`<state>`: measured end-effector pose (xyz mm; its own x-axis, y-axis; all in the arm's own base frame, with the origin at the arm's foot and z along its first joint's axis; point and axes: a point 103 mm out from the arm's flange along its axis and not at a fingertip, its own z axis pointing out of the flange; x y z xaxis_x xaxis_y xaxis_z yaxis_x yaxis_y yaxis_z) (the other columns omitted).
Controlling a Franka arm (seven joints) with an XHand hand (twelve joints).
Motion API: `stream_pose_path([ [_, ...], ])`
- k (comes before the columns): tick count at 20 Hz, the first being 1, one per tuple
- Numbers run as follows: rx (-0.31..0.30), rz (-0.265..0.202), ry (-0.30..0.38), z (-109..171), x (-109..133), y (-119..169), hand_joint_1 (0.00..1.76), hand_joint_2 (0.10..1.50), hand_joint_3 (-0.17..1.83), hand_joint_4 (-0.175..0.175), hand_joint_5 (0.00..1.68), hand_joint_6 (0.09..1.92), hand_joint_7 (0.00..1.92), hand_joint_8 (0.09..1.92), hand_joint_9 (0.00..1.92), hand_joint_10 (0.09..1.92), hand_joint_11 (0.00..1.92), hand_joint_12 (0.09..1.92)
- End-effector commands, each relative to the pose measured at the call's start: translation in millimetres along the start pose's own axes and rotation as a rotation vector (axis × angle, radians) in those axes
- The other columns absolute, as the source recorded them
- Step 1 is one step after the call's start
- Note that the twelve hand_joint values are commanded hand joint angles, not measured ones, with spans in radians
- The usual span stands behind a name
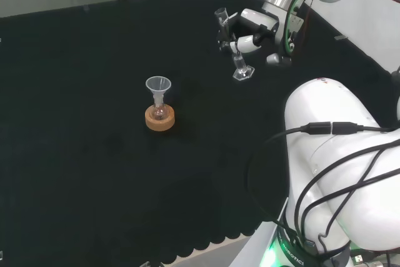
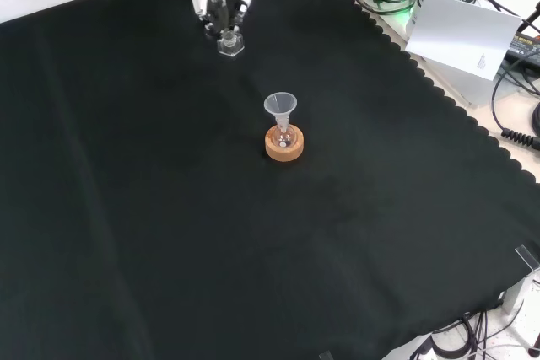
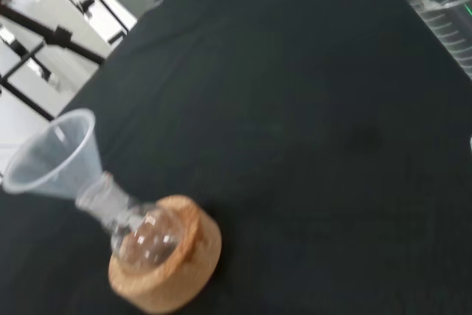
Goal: Pour the water from the graduated cylinder into the round-bottom flask.
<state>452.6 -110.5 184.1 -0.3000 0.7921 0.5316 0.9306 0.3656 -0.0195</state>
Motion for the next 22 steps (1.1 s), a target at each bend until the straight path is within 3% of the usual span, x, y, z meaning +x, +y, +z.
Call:
stream_pose_path([
  [1,0.11,-0.001,-0.1,5.7,26.6,-19.4,1.16,1.18,-0.17,-0.172,1.03,0.97,1.26,0.32,1.42,0.09,1.29,0.68],
  [13,0.329,0.018,-0.336,29.6,66.3,-11.5,1.16,1.18,-0.17,-0.174,1.03,0.96,1.26,0.32,1.43,0.09,1.29,0.69],
  [22,0.508,0.057,-0.45,47.3,81.8,2.4,1.16,1.18,-0.17,-0.171,1.03,0.97,1.26,0.32,1.43,0.09,1.3,0.69],
])
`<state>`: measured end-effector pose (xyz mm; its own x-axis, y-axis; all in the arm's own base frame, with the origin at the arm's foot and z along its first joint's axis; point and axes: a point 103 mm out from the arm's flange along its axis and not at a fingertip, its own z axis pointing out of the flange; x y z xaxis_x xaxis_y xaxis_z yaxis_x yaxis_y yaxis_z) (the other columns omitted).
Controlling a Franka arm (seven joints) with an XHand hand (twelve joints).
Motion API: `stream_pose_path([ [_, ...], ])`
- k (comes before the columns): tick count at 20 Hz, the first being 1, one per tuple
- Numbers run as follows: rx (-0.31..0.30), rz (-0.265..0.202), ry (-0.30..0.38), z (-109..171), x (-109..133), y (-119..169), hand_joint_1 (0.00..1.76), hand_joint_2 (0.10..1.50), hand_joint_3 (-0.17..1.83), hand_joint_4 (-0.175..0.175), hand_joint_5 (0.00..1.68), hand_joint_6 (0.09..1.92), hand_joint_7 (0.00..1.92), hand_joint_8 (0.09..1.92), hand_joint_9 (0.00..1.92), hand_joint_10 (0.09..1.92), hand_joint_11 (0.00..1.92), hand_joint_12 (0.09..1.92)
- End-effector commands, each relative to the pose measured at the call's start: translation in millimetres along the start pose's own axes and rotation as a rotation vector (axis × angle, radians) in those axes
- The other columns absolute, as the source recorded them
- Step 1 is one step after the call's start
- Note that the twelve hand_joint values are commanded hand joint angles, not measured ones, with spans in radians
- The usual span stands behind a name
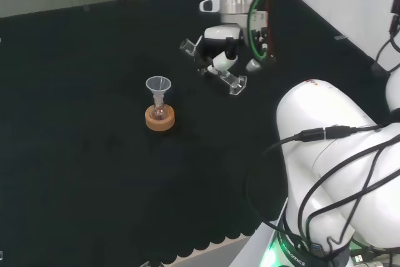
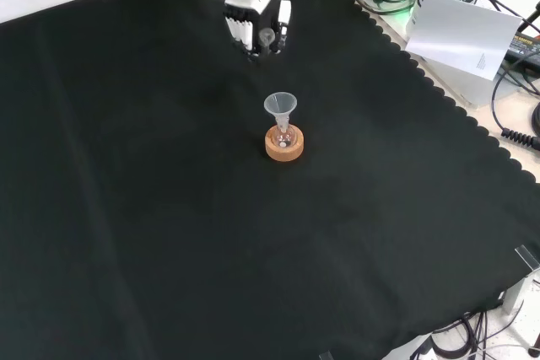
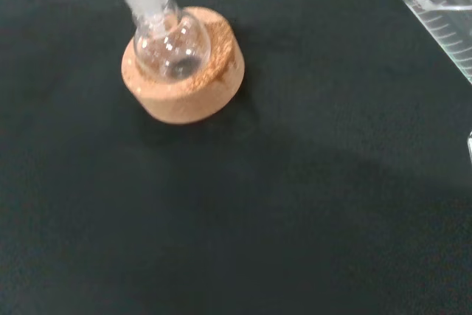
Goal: Pour the water from the graduated cylinder into the round-bottom flask.
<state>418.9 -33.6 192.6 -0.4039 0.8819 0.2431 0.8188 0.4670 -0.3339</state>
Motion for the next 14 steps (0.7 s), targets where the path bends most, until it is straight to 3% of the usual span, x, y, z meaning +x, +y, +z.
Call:
stream_pose_path([
  [1,0.177,0.052,-0.119,5.6,9.0,8.9,1.16,1.18,-0.17,-0.171,1.03,0.97,1.26,0.32,1.43,0.09,1.3,0.69],
  [14,0.296,0.088,-0.23,4.9,17.9,16.5,1.16,1.19,-0.17,-0.172,1.02,0.97,1.27,0.31,1.43,0.09,1.3,0.69],
])
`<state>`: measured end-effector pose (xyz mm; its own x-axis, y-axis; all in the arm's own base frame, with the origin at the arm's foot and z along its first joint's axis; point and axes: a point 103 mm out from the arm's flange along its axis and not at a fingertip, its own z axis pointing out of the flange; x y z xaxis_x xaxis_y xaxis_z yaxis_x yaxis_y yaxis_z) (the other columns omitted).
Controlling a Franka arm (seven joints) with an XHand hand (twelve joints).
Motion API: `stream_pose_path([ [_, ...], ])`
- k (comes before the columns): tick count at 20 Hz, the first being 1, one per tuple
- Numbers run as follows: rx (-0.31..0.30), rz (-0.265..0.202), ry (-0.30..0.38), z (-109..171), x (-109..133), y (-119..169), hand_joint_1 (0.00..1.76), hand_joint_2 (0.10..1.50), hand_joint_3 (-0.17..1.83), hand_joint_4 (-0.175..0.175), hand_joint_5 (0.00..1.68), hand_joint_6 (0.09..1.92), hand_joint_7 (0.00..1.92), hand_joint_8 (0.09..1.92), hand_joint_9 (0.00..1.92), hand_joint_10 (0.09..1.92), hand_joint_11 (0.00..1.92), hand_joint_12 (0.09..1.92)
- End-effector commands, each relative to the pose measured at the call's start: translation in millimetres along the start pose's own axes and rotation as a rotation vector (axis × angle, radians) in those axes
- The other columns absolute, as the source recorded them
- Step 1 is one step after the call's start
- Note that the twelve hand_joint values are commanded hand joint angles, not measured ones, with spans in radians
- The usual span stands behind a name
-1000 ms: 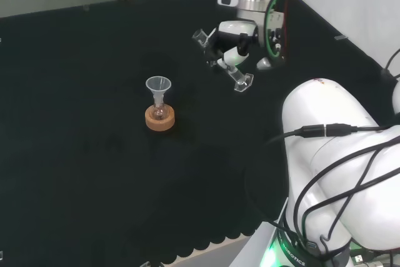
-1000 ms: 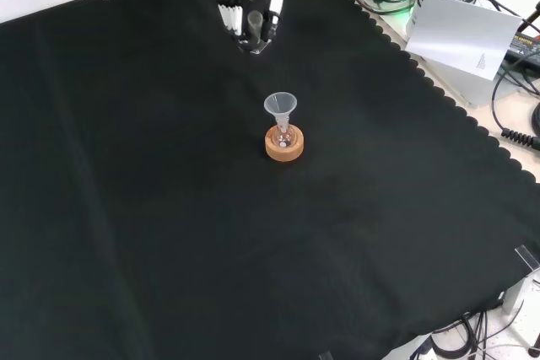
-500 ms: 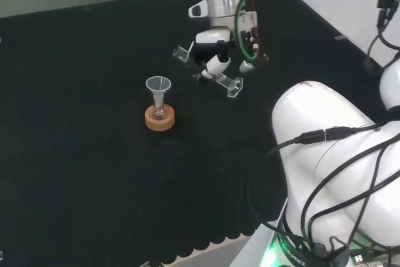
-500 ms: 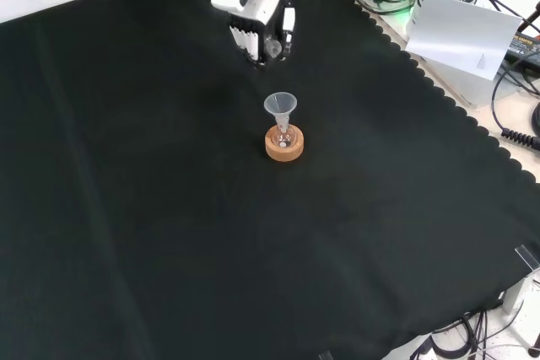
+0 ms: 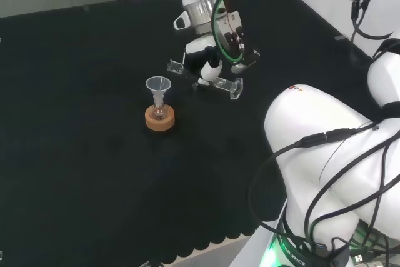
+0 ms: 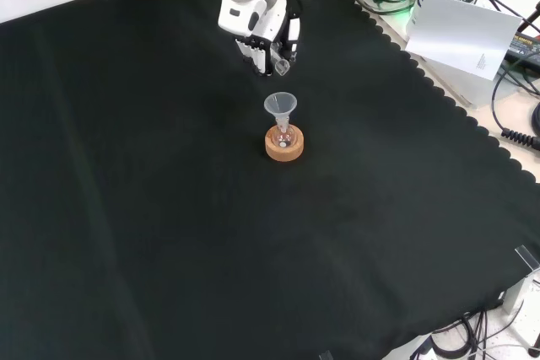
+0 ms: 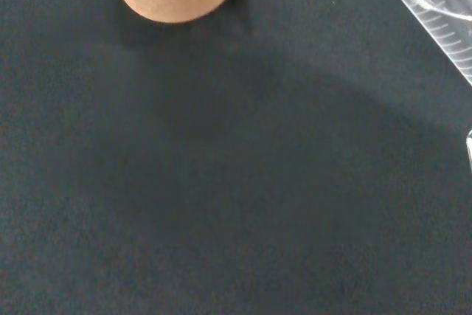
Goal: Pour the water from the graduated cylinder into the round-bottom flask.
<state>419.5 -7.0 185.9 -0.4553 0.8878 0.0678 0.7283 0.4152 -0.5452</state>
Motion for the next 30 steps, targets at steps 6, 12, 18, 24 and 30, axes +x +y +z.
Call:
stream_pose_path([
  [6,0.147,0.074,-0.073,-5.4,-0.9,6.6,1.16,1.19,-0.17,-0.175,1.02,0.97,1.27,0.31,1.43,0.09,1.3,0.69],
  [12,0.195,0.097,-0.097,-6.9,-1.1,7.8,1.16,1.19,-0.17,-0.175,1.02,0.97,1.28,0.31,1.44,0.09,1.3,0.69],
  [18,0.252,0.119,-0.12,-11.4,-1.7,7.9,1.16,1.19,-0.17,-0.175,1.02,0.97,1.29,0.31,1.44,0.09,1.3,0.69],
  [24,0.276,0.124,-0.146,-17.5,2.8,9.3,1.16,1.19,-0.17,-0.175,1.02,0.97,1.29,0.31,1.45,0.09,1.31,0.69],
  [30,0.331,0.148,-0.178,-16.9,9.0,13.3,1.16,1.19,-0.17,-0.175,1.02,0.97,1.29,0.31,1.45,0.09,1.31,0.69],
])
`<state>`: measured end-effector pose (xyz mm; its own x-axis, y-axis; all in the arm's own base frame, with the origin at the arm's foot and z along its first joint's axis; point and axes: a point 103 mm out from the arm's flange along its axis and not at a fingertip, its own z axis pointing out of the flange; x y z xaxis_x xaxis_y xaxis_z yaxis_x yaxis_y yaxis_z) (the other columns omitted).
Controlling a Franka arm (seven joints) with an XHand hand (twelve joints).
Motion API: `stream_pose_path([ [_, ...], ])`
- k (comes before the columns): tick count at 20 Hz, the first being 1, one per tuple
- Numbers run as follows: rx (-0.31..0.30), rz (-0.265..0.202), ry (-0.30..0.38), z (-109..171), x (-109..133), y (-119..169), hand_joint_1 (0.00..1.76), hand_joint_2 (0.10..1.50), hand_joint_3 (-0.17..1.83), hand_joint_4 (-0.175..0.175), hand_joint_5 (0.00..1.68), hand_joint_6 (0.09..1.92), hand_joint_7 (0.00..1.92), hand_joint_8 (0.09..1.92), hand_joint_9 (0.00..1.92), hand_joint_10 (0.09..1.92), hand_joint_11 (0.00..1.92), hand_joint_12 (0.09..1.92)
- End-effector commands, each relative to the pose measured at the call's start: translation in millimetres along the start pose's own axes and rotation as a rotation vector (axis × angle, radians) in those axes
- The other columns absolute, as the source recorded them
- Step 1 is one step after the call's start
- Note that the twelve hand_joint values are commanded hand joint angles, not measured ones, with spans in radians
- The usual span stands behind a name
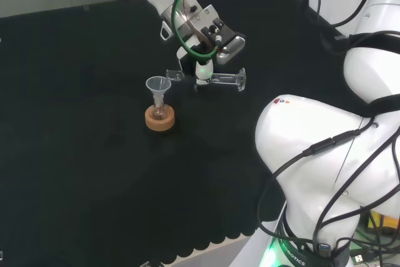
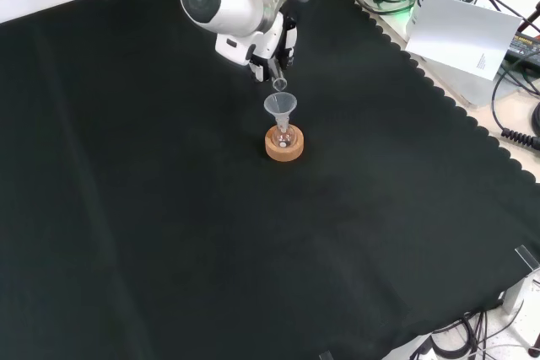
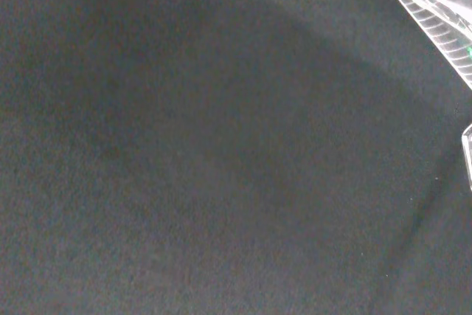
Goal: Pour the water from the graduated cylinder into the round-bottom flask.
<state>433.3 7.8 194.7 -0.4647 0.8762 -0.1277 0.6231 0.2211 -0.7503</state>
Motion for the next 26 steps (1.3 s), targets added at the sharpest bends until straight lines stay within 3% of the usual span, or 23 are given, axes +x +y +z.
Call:
stream_pose_path([
  [1,0.053,0.031,-0.024,-0.7,1.8,1.6,1.16,1.19,-0.17,-0.175,1.02,0.97,1.29,0.31,1.45,0.09,1.31,0.69],
  [13,0.115,0.066,-0.067,-14.1,8.5,-0.5,1.16,1.19,-0.17,-0.174,1.02,0.98,1.29,0.3,1.45,0.09,1.31,0.68],
  [26,0.168,0.144,-0.113,-24.2,12.2,-4.4,1.15,1.19,-0.17,-0.166,1.01,0.99,1.29,0.29,1.45,0.09,1.31,0.68],
])
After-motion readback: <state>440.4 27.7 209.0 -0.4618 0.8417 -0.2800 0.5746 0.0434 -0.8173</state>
